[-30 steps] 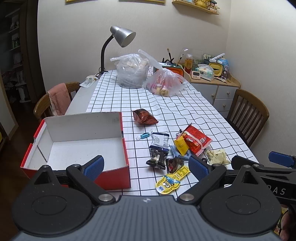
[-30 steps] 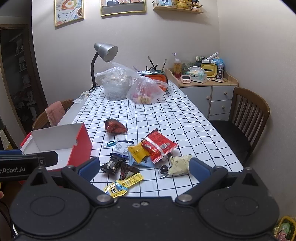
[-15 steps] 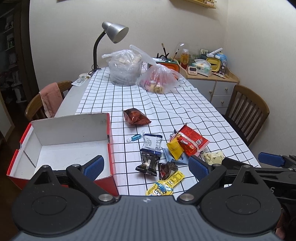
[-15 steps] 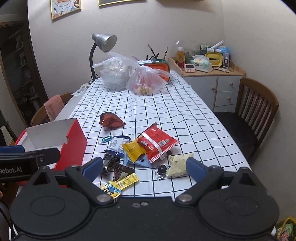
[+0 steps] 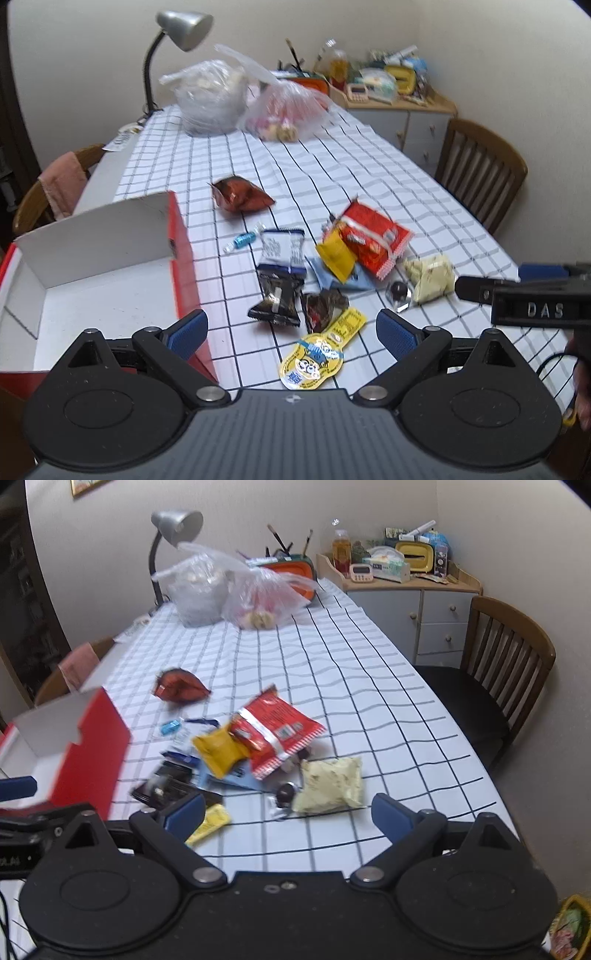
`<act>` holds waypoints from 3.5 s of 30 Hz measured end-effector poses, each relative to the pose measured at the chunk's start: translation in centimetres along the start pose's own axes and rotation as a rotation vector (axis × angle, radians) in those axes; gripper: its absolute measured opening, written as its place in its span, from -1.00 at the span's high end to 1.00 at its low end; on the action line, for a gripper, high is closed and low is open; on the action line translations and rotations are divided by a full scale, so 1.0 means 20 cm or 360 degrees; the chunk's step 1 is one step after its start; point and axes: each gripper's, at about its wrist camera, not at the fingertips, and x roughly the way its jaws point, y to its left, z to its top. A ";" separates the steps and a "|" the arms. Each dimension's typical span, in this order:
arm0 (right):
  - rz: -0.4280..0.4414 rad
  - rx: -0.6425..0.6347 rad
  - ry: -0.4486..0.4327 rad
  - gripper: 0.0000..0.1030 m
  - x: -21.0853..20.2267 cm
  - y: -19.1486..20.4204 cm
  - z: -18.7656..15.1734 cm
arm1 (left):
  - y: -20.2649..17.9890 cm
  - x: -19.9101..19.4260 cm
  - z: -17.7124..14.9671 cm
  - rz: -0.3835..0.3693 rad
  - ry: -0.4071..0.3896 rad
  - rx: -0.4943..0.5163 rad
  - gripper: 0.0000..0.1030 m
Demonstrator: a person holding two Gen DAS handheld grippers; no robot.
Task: Organize snacks
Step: 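Grasp the yellow Minion stick snack with the left tool while the right tool grasps the pale yellow pouch, then carry both snacks over the red box and open both tools to drop them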
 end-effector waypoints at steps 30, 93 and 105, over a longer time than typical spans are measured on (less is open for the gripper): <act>-0.0012 -0.0146 0.0239 -0.65 0.64 -0.21 0.08 | -0.11 0.59 -0.16 -0.0005 0.0346 0.0209 -0.70; 0.0500 -0.0471 -0.0021 0.06 0.02 0.36 0.33 | 0.27 -0.10 0.10 0.0301 0.0003 -0.0311 0.00; 0.0595 -0.0620 -0.0019 0.06 0.07 0.90 0.35 | 0.73 -0.19 0.13 0.0412 -0.0020 -0.0393 0.00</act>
